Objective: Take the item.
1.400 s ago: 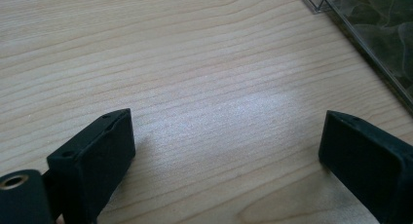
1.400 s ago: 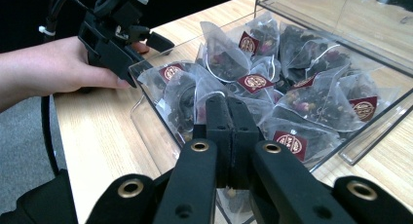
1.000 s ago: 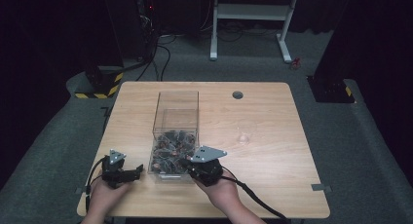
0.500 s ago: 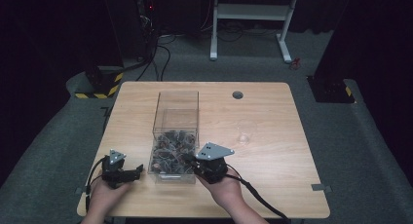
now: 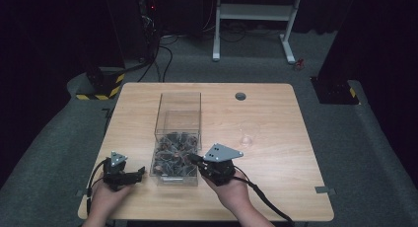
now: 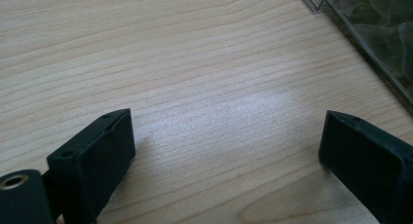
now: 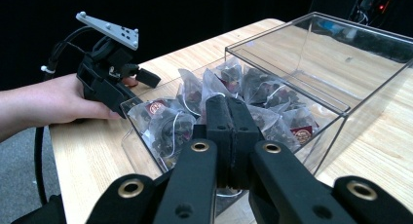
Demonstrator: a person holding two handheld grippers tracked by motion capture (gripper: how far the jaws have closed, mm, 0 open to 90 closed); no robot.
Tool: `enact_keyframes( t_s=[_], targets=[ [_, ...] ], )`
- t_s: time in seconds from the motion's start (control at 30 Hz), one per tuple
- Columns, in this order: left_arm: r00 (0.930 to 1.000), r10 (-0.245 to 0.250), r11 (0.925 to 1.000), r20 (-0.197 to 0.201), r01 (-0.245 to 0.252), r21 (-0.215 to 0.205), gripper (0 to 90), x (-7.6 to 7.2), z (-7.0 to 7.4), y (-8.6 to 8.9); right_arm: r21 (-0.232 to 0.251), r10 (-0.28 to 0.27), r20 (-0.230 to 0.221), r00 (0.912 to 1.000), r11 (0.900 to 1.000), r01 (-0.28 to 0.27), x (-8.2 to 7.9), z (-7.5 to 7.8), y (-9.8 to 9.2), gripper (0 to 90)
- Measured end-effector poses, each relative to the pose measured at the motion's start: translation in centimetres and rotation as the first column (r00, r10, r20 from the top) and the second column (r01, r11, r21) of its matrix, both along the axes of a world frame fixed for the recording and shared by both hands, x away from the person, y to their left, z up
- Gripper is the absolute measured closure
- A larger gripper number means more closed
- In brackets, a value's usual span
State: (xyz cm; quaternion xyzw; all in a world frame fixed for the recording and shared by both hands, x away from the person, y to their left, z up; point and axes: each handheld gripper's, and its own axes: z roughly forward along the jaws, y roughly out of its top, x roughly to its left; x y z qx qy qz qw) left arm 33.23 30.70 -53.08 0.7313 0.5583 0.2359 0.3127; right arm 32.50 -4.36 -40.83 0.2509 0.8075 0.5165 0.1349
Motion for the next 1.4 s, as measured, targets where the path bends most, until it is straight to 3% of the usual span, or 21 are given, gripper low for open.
enact_keyframes(
  t_s=[0.6,1.4],
  targets=[
    [1.0,0.003,1.0,0.002,-0.003,-0.003,6.5,0.0,0.0,0.0,0.003,-0.05,0.021,0.9985,0.999,0.05,0.2,0.3,-2.2,90.0],
    [1.0,0.003,1.0,0.003,-0.003,-0.004,6.5,0.0,0.0,0.0,0.0,-0.128,0.012,0.9918,0.992,0.128,0.7,0.0,-5.4,90.0]
  ],
)
